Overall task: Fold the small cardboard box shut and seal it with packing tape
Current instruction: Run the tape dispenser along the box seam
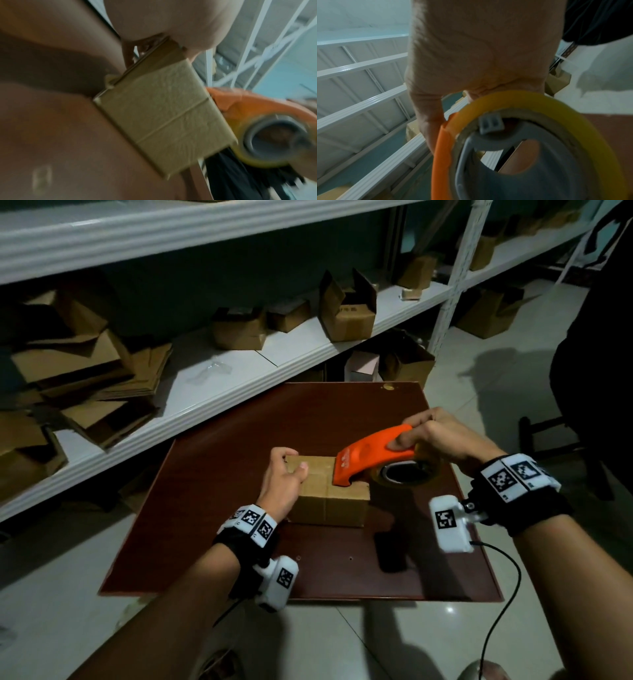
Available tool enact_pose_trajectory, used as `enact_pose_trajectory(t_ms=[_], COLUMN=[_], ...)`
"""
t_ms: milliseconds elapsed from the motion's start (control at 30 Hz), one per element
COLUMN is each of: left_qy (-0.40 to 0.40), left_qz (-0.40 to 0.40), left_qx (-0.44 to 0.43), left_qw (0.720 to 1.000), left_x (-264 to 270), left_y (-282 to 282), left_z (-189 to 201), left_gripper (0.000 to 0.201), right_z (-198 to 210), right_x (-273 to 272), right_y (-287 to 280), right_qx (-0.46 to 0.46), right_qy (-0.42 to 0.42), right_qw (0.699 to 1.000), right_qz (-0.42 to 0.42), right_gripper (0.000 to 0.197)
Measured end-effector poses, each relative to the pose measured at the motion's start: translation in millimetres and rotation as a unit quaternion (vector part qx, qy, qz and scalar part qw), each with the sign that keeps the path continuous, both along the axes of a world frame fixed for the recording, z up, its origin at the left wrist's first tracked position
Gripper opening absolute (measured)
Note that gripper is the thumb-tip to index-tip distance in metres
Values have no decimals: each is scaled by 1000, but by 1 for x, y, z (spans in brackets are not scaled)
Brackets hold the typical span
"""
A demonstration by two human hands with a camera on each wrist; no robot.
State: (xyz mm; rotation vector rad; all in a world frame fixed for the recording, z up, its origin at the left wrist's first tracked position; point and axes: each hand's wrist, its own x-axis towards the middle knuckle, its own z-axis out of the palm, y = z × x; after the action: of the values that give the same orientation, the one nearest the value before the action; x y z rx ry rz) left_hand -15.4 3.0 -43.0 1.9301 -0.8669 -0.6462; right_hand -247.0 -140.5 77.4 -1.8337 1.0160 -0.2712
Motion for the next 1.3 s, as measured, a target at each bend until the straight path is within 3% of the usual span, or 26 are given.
enact_pose_trajectory(t_ms=[200,267,333,433,533,633,767,1100,1300], left_qy=[-74,-210,-328,-290,-272,-302,-374,-408,-416], left_qz=[7,-48,-128,-227,-269,-298,-267,-264,-291], left_qx=[93,104,89,113,119,125,130,133,132], left_qw=[993,971,932,923,916,897,879,864,851], left_x=[31,23,9,-8,-5,-1,-10,-13,-11], left_y=[12,11,7,6,10,12,8,6,6], left_z=[20,25,27,31,34,28,17,20,24], left_gripper=[22,30,44,52,63,97,141,140,139], right_z=[-8,-8,-8,-9,-12,-14,-17,-17,-20], right_x=[24,26,27,28,26,26,27,22,16], right_y=[13,13,11,7,5,10,13,7,1], right_qx=[27,27,24,14,12,10,-3,13,13], right_qy=[-27,-26,-18,-7,4,12,53,64,57], right_qw=[999,999,999,1000,1000,999,999,997,997], right_qz=[39,39,33,19,24,44,9,29,48], right_gripper=[24,29,30,30,33,41,59,67,102])
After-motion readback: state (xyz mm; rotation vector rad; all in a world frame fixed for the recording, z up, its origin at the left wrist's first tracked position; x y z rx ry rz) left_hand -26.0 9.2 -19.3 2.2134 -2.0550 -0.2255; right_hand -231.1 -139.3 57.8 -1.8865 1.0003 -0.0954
